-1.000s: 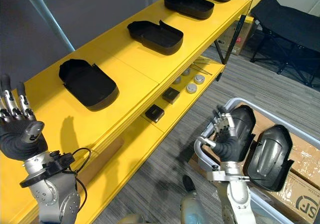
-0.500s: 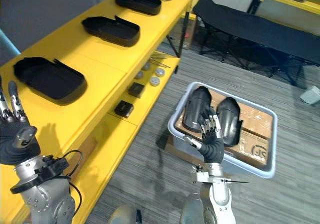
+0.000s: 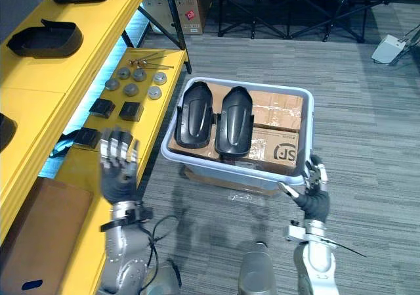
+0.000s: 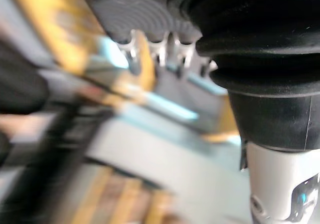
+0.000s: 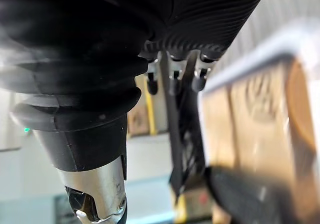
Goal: Walk over and take plastic housings, then place them on the shelf
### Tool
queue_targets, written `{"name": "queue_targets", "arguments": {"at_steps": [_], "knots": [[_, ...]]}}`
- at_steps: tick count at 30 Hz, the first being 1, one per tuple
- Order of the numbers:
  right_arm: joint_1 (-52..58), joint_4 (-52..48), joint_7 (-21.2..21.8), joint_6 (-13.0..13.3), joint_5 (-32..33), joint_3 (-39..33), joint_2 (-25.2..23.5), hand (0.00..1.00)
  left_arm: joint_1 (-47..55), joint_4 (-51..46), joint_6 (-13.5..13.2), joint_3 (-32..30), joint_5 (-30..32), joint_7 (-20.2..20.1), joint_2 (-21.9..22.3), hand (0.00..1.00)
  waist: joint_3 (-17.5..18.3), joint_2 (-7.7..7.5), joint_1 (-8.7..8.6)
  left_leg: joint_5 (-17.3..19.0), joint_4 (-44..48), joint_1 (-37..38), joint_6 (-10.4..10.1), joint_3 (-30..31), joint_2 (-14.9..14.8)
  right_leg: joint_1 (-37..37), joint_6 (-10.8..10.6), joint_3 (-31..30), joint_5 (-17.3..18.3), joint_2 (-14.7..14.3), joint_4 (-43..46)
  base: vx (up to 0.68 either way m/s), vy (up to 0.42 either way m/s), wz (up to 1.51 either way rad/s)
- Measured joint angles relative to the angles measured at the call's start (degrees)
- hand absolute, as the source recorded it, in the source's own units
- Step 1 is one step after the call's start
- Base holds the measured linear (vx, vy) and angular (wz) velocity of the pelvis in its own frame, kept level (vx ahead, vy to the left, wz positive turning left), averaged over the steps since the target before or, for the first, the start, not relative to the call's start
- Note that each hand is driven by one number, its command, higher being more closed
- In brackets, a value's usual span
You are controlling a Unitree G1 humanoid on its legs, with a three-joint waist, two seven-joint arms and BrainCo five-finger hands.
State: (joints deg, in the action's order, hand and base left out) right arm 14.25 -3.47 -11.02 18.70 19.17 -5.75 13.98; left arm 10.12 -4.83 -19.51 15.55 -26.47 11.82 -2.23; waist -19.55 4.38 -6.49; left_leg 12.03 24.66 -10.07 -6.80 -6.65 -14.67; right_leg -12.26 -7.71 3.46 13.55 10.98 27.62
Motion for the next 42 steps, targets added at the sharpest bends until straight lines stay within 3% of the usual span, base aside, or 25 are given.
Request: {"name": "queue_targets", "arguments": {"at_steps": [1,2,4,5,7,10,12,15,21,26,28,33,36,37,42], "knots": [[-2.61,2.92,-1.43,-1.48,0.34,-0.36,0.77,0.0,-0.1,3.34,1.97,0.19,0.09,-0.71,-0.85,0.0,-0.22,-0.27,0.65,-0.8,-1.54,0.17,-2.24,-0.07,0.69,-0.93,-0.9,0.32,-0.59,0.63,0.25,-0.1,0.033,0.18],[-4.54,5.25,-1.99,-1.87,0.45,-0.56,1.04,0.0,-0.26,4.84,3.0,0.46,0.31,-0.87,-1.74,0.0,-0.76,-0.46,1.08,-1.05,-1.5,0.1,-2.67,-0.12,1.27,-1.24,-1.12,0.27,-0.77,1.0,0.47,-0.11,0.067,0.13],[-11.93,15.52,-4.17,-3.08,0.84,-0.86,1.83,0.0,-0.42,10.61,6.96,1.46,5.96,-2.28,-4.6,0.0,-3.46,-0.86,3.09,-0.92,0.35,-1.18,-3.15,0.14,2.16,-0.88,-2.06,0.27,-2.56,1.99,-0.37,-0.1,0.11,0.09],[-14.24,18.65,-4.48,-3.51,0.85,-0.97,2.25,0.0,-0.33,11.59,7.72,1.57,7.57,-2.33,-5.09,0.0,-3.93,-0.76,3.57,-0.9,0.67,-1.58,-3.13,0.28,2.26,-0.66,-2.2,0.33,-3.33,1.99,-1.26,-0.06,0.114,0.07],[-24.17,29.36,-5.32,-3.97,2.64,-1.63,5.92,0.0,0.43,14.23,9.87,2.9,10.65,-3.01,-6.89,0.0,-4.68,0.26,4.96,-0.95,1.73,-4.08,-2.82,1.45,2.64,0.33,-2.94,1.66,-6.68,1.98,-5.46,-0.05,0.109,0.14],[-35.52,40.31,-5.41,-3.91,3.33,-1.71,12.21,0.0,0.1,16.18,9.89,3.34,11.78,-3.12,-7.03,0.0,-5.12,1.33,6.24,-0.56,3.6,-7.09,-1.88,2.5,3.19,0.21,-3.3,2.73,-8.89,2.28,-8.2,-0.07,0.094,0.19],[-45.31,48.56,-6.13,-3.89,4.84,-1.84,19.1,0.0,-1.24,17.82,9.59,4.08,11.65,-3.28,-6.89,0.0,-6.02,3.16,7.57,-0.21,6.13,-11.35,-1.33,4.71,3.83,-1.17,-3.68,4.37,-9.91,2.6,-8.67,-0.1,0.083,0.35],[-55.54,57.27,-8.02,-3.95,4.66,-0.4,25.2,0.0,-2.15,20.64,9.46,6.26,11.41,-4.11,-6.74,0.0,-6.97,5.14,9.87,-0.38,8.0,-15.02,-1.01,6.24,4.57,-2.88,-4.08,5.43,-10.88,3.0,-8.75,-0.07,0.056,0.2],[-63.99,64.07,-15.65,-4.72,2.06,3.66,29.45,0.0,-1.71,24.69,8.51,11.02,6.72,-6.05,-6.04,0.0,-7.23,6.17,12.9,-0.27,10.38,-19.37,0.06,7.87,6.02,-4.89,-4.78,7.59,-11.88,4.22,-8.74,-0.02,0.041,0.17],[-67.7,66.67,-15.09,-10.76,2.51,5.49,33.51,0.0,-3.29,26.42,7.81,11.64,1.66,-6.48,-5.36,0.0,-7.77,7.95,14.34,1.03,13.94,-21.91,1.04,8.15,6.33,-5.78,-5.33,8.18,-12.31,4.75,-8.24,-0.03,0.074,0.01],[-68.71,69.29,-14.07,-14.62,2.61,6.64,35.34,0.0,-4.09,26.74,7.06,11.84,1.32,-6.51,-5.01,0.0,-7.98,8.86,15.12,1.31,15.29,-23.95,1.17,9.05,6.41,-6.69,-5.49,9.1,-12.5,4.71,-8.0,-0.06,0.063,0.07],[-71.73,73.89,-14.23,-22.99,4.83,7.84,36.8,0.0,-5.54,27.45,5.04,12.5,-3.13,-6.48,-3.97,0.0,-7.9,9.24,17.9,1.2,15.87,-26.6,1.19,9.08,6.37,-9.65,-5.33,9.3,-13.1,4.82,-7.77,-0.05,0.028,-0.04],[-72.04,74.59,-14.66,-26.64,4.88,8.2,38.25,0.0,-6.65,27.76,4.88,13.2,-4.65,-6.41,-3.64,0.0,-7.61,9.66,19.12,1.06,16.02,-28.44,1.22,9.39,6.54,-11.29,-5.34,9.84,-13.16,5.03,-7.46,0.0,-0.002,0.03],[-72.06,74.61,-14.64,-26.97,4.83,8.45,38.65,1.0,-6.9,27.85,4.88,13.38,-4.7,-6.4,-3.54,0.0,-7.49,9.82,19.5,1.04,16.04,-28.82,1.24,9.36,6.59,-11.71,-5.37,9.91,-13.18,5.13,-7.34,0.02,-0.001,0.07],[-73.65,74.87,-13.5,-32.52,4.49,12.69,47.23,1.0,-8.87,28.98,4.42,15.02,-5.54,-6.43,-2.28,0.0,-6.2,11.6,22.07,0.94,17.32,-32.96,1.53,10.61,8.4,-14.19,-5.97,11.58,-13.56,6.6,-7.02,0.03,0.026,0.12]]}}
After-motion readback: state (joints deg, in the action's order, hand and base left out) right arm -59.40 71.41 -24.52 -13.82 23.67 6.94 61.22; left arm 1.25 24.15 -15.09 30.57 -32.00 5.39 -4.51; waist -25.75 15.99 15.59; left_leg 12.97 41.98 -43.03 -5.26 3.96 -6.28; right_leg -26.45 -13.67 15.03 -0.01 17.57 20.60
